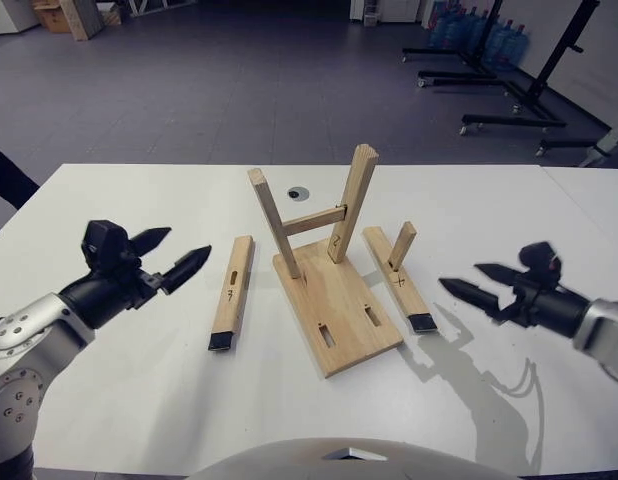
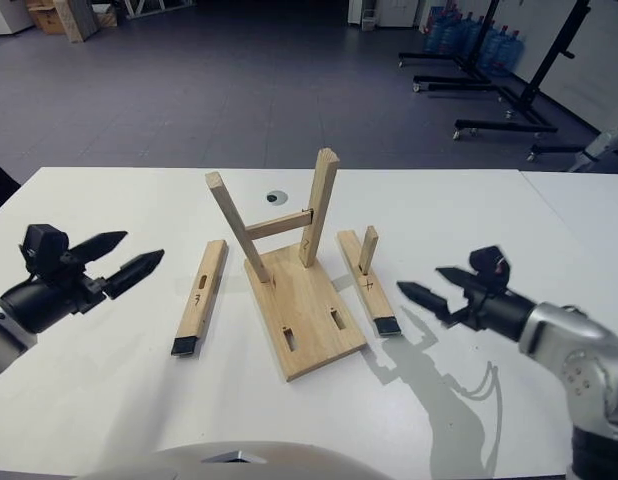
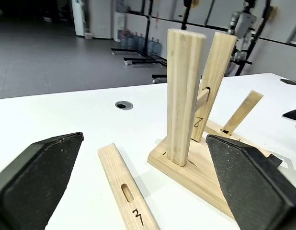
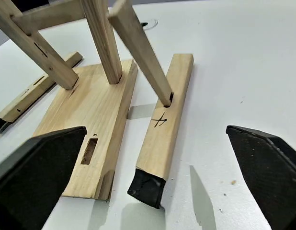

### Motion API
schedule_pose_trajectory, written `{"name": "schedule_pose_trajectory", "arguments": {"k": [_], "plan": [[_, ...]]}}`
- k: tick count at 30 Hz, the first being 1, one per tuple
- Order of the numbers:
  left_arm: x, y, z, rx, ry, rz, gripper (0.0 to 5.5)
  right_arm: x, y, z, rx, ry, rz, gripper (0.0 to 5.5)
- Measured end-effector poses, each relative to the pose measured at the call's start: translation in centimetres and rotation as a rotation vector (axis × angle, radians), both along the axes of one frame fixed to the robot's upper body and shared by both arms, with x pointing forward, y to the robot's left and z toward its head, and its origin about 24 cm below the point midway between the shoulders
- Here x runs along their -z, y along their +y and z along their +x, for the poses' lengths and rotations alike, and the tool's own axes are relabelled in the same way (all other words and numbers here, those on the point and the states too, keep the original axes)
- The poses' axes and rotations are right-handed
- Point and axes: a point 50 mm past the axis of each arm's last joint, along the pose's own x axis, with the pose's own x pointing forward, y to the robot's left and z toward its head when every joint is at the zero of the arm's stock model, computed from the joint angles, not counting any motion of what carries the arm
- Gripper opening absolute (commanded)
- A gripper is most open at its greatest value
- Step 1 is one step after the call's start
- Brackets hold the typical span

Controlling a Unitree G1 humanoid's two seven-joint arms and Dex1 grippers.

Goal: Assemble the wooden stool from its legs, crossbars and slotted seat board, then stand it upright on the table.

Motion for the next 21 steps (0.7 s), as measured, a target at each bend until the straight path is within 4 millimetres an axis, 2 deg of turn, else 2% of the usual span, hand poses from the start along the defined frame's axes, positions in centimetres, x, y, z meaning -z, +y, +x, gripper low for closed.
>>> {"name": "schedule_pose_trajectory", "arguments": {"k": [2,8,15,18,21], "plan": [[0.3,-0.6,0.4,-0.005,-0.003,-0.021,4.69,1.6,1.7,0.3,0.006,0.003,0.011,5.38],[0.5,-1.3,1.1,-0.022,-0.007,-0.02,4.69,3.8,4.8,2.4,0.087,-0.036,-0.11,5.38],[0.8,-1.7,1.4,-0.026,0.002,-0.009,4.69,6.1,5.6,3.4,0.175,0.004,-0.253,5.38],[1.0,-1.8,1.5,-0.03,0.005,-0.006,4.69,6.9,6.0,3.3,0.175,0.035,-0.274,4.76],[0.9,-1.8,1.8,-0.036,-0.004,-0.011,4.69,6.7,6.7,3.2,0.145,0.053,-0.289,4.25]]}}
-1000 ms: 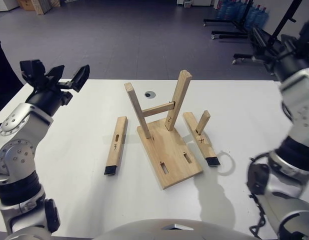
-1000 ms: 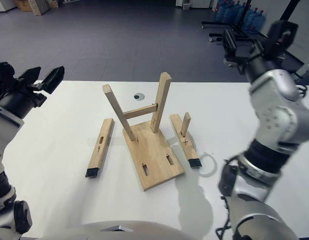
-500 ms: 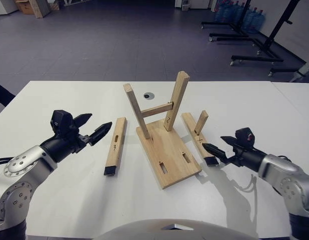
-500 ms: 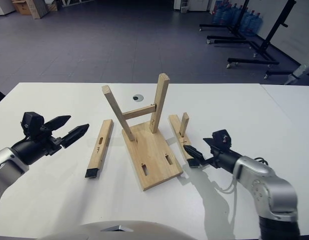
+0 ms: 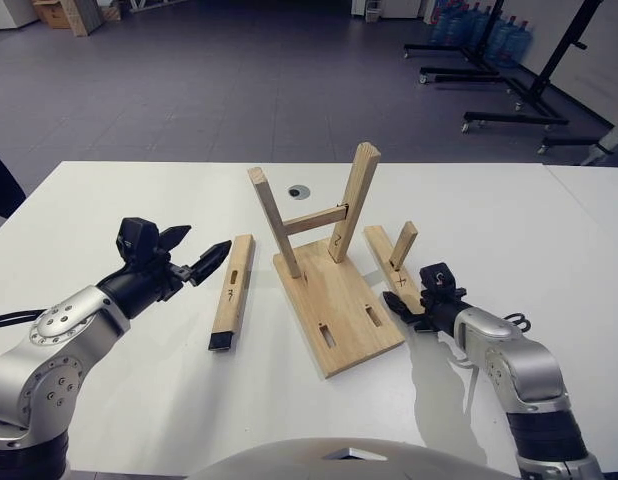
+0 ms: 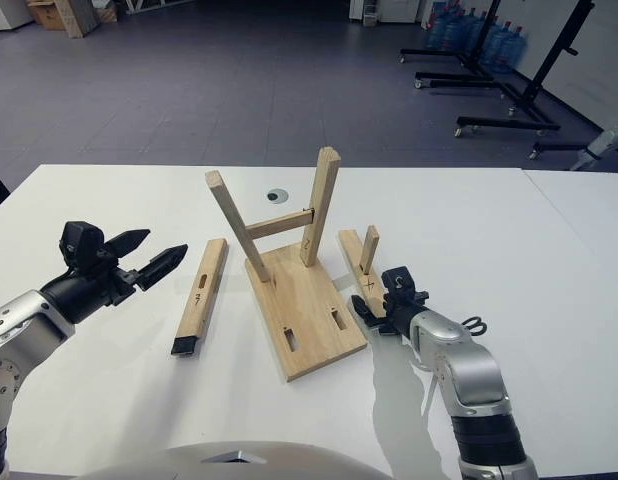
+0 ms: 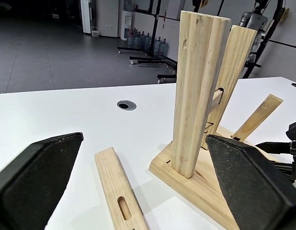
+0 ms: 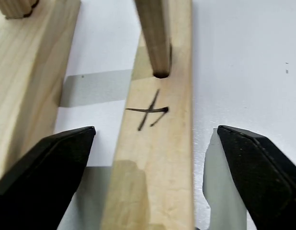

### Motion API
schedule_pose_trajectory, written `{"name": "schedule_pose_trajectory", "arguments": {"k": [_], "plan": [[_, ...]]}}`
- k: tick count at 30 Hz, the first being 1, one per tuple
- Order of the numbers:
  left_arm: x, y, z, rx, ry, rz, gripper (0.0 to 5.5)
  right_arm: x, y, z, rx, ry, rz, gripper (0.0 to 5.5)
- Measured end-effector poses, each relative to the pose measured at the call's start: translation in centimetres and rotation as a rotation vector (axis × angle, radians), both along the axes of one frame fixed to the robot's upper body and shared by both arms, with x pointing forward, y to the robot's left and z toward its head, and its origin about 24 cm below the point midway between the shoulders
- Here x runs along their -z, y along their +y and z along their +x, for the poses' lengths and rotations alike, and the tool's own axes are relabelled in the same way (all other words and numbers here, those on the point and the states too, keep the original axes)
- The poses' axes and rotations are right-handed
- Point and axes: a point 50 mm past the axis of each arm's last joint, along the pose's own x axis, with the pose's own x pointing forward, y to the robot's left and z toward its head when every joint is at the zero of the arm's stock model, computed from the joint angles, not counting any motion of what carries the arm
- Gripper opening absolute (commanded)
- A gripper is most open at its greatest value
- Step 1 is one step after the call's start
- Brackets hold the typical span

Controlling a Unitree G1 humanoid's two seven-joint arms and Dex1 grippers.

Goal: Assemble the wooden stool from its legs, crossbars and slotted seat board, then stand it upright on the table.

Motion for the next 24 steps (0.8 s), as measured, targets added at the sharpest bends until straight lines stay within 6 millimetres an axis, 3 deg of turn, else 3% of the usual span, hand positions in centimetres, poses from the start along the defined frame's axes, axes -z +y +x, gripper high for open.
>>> {"name": "schedule_pose_trajectory", "arguments": {"k": [12,20,24], "plan": [[0.1,0.3,0.4,-0.022,-0.004,0.004,4.69,-0.3,-0.5,0.5,-0.019,0.004,-0.063,2.06],[0.2,0.5,0.7,-0.044,0.0,-0.025,4.69,-0.3,-0.8,0.7,-0.035,0.007,-0.05,2.05],[-0.5,1.1,1.0,-0.049,-0.021,-0.132,4.69,-1.8,-3.3,1.6,0.042,-0.051,0.006,2.05]]}}
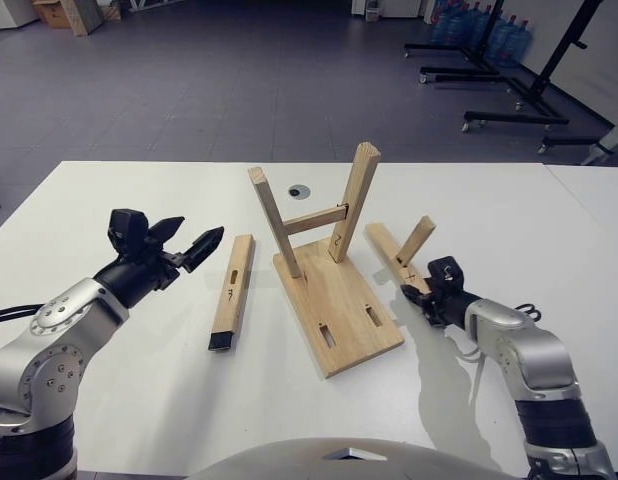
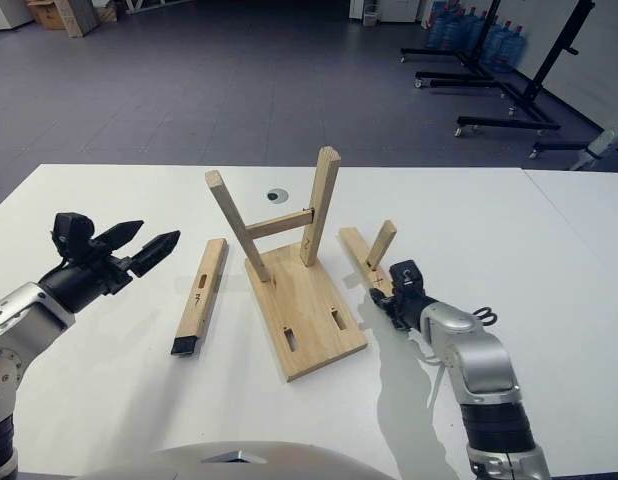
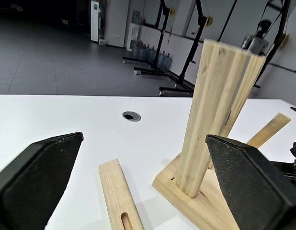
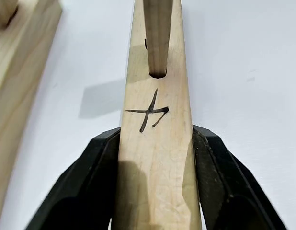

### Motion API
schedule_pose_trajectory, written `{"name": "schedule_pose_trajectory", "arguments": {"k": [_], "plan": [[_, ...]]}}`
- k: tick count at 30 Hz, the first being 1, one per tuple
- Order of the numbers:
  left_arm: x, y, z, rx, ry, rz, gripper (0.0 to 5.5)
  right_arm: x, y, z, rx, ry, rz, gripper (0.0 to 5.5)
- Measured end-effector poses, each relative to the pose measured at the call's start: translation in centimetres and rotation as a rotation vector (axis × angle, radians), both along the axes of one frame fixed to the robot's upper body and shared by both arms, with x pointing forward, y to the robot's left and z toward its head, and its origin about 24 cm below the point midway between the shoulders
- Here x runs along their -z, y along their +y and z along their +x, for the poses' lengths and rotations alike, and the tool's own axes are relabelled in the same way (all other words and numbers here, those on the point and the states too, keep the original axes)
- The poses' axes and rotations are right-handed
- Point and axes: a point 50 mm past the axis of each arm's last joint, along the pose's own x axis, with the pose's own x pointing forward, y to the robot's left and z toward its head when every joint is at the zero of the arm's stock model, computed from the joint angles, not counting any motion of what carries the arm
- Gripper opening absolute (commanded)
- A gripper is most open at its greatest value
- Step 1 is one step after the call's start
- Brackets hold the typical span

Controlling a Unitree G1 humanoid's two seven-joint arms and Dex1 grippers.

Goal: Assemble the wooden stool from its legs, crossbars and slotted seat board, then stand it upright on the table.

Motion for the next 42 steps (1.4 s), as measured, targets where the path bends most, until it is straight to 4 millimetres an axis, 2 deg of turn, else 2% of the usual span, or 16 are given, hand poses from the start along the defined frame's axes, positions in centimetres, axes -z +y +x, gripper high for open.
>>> {"name": "schedule_pose_trajectory", "arguments": {"k": [4,6,8,11,13,15,22,24,25,32,37,42], "plan": [[-1.5,0.5,0.5,0.031,-0.049,-0.129,4.69,-4.4,-2.6,2.1,0.006,-0.172,0.057,2.05],[-2.8,-0.3,0.7,0.112,-0.088,-0.205,4.69,-6.6,-3.4,2.5,-0.038,-0.239,0.12,2.05],[-3.7,-1.3,0.6,0.206,-0.107,-0.263,4.69,-8.1,-4.2,2.1,-0.096,-0.283,0.221,2.05],[-4.3,-2.0,-0.1,0.3,-0.104,-0.321,4.69,-8.7,-6.7,1.1,-0.103,-0.303,0.392,2.05],[-4.7,-1.8,-0.6,0.325,-0.114,-0.374,4.69,-9.7,-8.1,0.2,-0.114,-0.349,0.526,2.05],[-5.5,-1.7,-0.9,0.349,-0.135,-0.416,4.69,-11.0,-8.4,-0.6,-0.178,-0.394,0.626,2.05],[-7.0,-4.2,-1.9,0.519,-0.12,-0.536,4.69,-15.1,-3.7,-3.1,-0.616,-0.392,0.848,2.05],[-6.9,-5.2,-1.8,0.557,-0.087,-0.557,4.69,-15.9,-1.3,-3.3,-0.737,-0.37,0.876,2.05],[-6.8,-5.8,-1.7,0.579,-0.072,-0.559,4.69,-15.9,0.0,-3.2,-0.79,-0.352,0.898,2.05],[-6.3,-8.5,-1.2,0.662,-0.023,-0.627,4.69,-13.5,5.3,-3.2,-0.941,-0.171,1.015,2.05],[-5.9,-9.5,-0.6,0.652,0.02,-0.701,4.69,-12.8,7.1,-3.4,-0.997,-0.12,1.068,2.05],[-6.3,-10.1,-0.2,0.631,0.021,-0.794,4.69,-12.4,8.3,-2.9,-0.994,-0.127,1.082,2.05]]}}
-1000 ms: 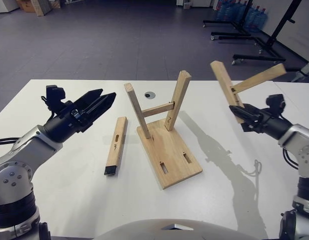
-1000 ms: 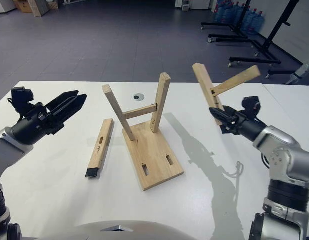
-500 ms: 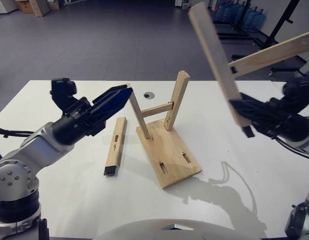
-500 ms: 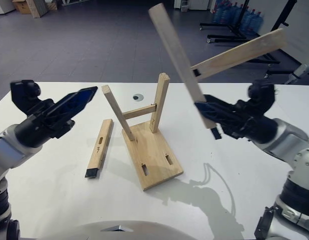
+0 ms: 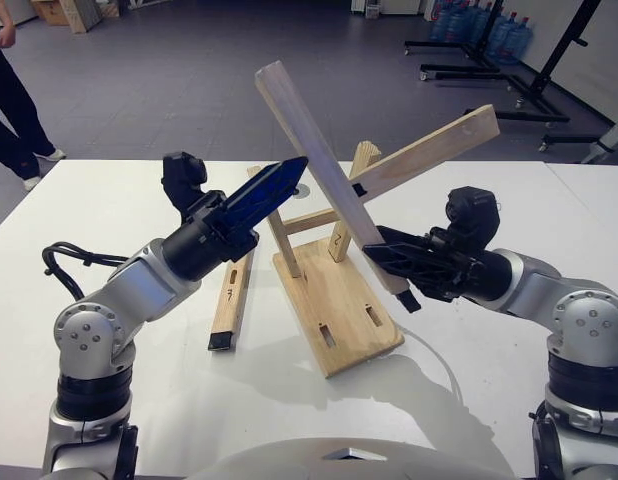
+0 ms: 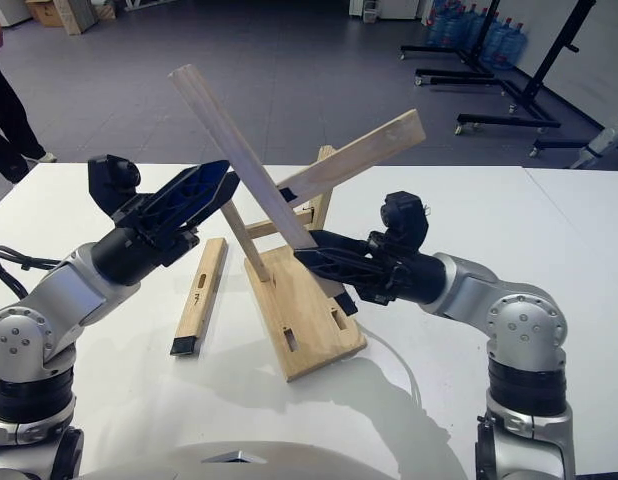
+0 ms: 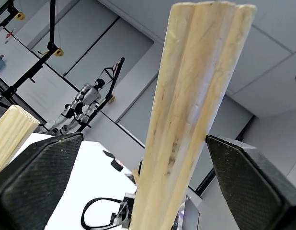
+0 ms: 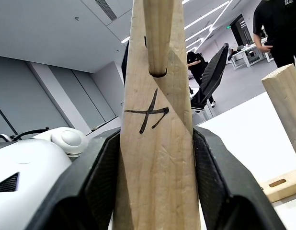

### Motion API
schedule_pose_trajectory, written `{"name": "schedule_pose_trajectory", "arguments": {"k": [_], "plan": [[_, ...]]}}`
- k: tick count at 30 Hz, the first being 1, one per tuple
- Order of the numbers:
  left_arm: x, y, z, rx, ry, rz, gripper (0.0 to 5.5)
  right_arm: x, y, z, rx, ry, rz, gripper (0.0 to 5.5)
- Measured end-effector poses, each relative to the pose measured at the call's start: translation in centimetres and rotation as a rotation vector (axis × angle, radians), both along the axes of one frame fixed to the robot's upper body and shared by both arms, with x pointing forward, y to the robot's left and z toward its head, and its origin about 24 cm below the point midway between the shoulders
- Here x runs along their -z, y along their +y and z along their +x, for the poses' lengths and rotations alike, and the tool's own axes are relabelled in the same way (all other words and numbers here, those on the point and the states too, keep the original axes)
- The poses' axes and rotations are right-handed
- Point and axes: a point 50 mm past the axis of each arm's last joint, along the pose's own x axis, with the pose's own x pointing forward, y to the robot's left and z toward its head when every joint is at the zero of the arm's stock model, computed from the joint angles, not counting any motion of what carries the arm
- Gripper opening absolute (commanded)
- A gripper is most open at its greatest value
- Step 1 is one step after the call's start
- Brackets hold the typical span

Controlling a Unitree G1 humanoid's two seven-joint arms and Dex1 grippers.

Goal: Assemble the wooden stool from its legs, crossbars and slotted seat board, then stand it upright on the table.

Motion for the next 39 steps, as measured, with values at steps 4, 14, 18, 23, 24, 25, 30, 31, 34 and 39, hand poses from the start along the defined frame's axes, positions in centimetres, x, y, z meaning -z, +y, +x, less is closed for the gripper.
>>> {"name": "schedule_pose_trajectory", "arguments": {"k": [4,14,18,23,24,25,30,31,34,39], "plan": [[-0.7,-0.6,-0.4,0.017,-0.016,-0.017,4.69,0.4,0.5,0.2,0.013,0.006,-0.006,2.05],[-0.8,-1.0,-0.4,0.026,-0.011,-0.011,4.69,0.6,1.6,0.0,0.003,0.004,-0.008,2.05],[-1.2,-1.1,-0.3,0.027,-0.025,-0.01,4.69,0.7,1.8,-0.1,-0.002,0.007,-0.009,2.05],[-1.6,-1.2,-0.3,0.035,-0.032,-0.016,4.69,0.9,2.2,-0.1,-0.009,0.019,-0.011,2.05],[-1.7,-1.2,-0.3,0.038,-0.034,-0.018,4.69,1.0,2.2,-0.2,-0.01,0.023,-0.011,2.05],[-1.7,-1.2,-0.3,0.037,-0.035,-0.019,4.69,1.1,2.3,-0.2,-0.01,0.027,-0.012,2.05],[-1.7,-1.1,-0.1,0.033,-0.026,-0.024,4.56,1.2,2.4,-0.3,-0.01,0.033,-0.012,2.05],[-1.6,-1.1,-0.1,0.033,-0.024,-0.024,4.45,1.2,2.4,-0.3,-0.009,0.035,-0.011,2.05],[-1.5,-1.1,0.0,0.032,-0.017,-0.022,3.95,1.2,2.4,-0.2,-0.003,0.035,-0.008,2.05],[-1.1,-1.4,0.0,0.042,-0.004,-0.007,3.21,1.1,2.5,-0.2,-0.004,0.038,0.002,2.05]]}}
